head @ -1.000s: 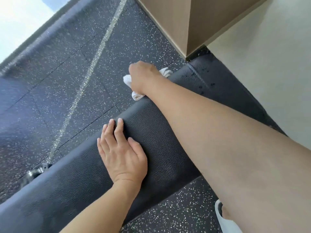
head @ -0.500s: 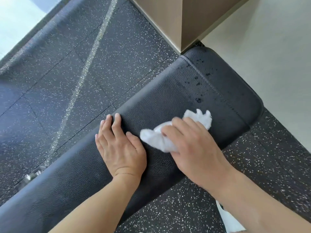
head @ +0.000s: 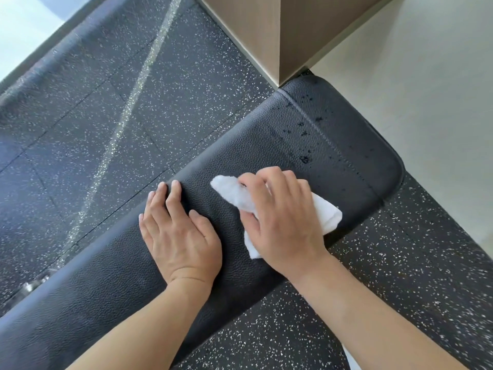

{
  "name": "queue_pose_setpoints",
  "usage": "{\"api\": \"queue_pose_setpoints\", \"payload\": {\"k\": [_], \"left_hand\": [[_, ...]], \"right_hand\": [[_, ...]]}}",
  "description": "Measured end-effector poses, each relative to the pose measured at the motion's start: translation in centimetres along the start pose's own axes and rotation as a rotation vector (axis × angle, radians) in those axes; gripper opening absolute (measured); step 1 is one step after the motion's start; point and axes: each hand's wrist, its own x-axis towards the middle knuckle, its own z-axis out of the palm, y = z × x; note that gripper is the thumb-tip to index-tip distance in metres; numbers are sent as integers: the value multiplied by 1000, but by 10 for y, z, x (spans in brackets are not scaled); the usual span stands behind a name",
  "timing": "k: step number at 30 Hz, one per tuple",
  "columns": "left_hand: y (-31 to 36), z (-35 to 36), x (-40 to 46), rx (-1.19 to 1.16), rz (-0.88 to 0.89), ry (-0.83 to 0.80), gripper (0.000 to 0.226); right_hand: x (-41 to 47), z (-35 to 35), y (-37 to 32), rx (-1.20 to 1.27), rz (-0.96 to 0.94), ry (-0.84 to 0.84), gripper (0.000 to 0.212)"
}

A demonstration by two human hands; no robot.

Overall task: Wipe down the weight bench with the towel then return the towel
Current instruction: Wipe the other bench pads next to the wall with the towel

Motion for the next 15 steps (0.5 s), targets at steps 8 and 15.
{"api": "queue_pose_setpoints", "payload": {"k": [8,15], "left_hand": [[-1,-1,-1,-9,13,9,60],[-1,0,-1,-5,5,13,59]], "right_hand": [[-43,-14,27,16,-103,36,20],[30,-11,54,0,-134,100,15]]}}
